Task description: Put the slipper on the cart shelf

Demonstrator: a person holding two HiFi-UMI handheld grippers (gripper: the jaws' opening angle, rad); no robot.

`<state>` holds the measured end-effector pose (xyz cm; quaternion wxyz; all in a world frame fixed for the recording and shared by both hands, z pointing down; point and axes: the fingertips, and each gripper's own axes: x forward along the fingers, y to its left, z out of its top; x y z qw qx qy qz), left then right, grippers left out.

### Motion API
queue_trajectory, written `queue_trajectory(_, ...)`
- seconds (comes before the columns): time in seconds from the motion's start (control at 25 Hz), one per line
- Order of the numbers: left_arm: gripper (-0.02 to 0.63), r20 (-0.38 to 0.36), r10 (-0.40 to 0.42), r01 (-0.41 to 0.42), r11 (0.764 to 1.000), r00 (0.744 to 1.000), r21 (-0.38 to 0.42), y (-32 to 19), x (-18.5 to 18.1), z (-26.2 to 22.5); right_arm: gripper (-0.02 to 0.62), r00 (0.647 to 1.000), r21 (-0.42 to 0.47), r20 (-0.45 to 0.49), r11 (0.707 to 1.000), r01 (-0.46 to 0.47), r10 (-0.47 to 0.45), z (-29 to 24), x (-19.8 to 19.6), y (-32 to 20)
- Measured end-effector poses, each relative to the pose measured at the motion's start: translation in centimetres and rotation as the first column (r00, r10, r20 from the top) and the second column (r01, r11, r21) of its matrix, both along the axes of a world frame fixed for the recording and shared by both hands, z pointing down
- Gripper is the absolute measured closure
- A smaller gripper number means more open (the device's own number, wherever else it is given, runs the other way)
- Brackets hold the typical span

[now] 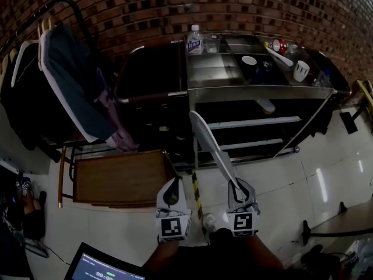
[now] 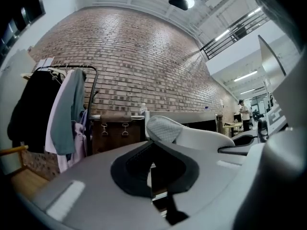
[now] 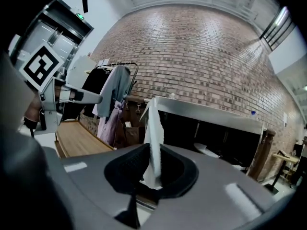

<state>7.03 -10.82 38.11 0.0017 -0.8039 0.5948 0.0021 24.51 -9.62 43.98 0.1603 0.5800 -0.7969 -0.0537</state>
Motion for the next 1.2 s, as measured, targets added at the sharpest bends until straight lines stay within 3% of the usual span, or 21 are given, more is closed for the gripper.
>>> queue_trajectory(0.24,0.594,0.005,0.034,-0.034,0.999,0.999,-0.009,-3.4,5.2,0.2,0.549,0.999,-0.087,-0.026,0.996,-0.037,0.035,2.7,4.6,-3.3)
queue_trajectory(0.36,0.593,0.019,0.032,-0.032,0.999,0.999,-0.023,-4.6,6.2,0.7,0.549,0.998,-0.116,0.012,0.992,-0.052,0.053,3.6,5.6,-5.5)
queue_trajectory(0.56,0.593,0.065,-0.023,0.027,0.998,0.998,-0.059,-6.8,5.1,2.5,0.549,0.996,-0.182,0.08,0.983,-0.026,0.041,4.3,4.9,-10.1)
queue_trajectory(0.84,0.593,0.063,-0.093,0.095,0.994,0.994,-0.045,-9.8,3.1,1.2,0.549,0.97,-0.278,0.233,0.961,-0.002,0.069,4.3,3.8,-16.9)
queue_trajectory(1.04,0.594,0.088,-0.113,0.117,0.992,0.99,-0.045,-10.9,1.8,1.3,0.551,0.909,-0.358,0.384,0.934,-0.017,0.164,5.8,3.8,-21.6)
queue_trajectory(1.2,0.594,0.089,-0.117,0.122,0.991,0.989,-0.047,-11.7,1.5,1.3,0.552,0.806,-0.433,0.525,0.901,-0.024,0.274,7.7,4.1,-25.5)
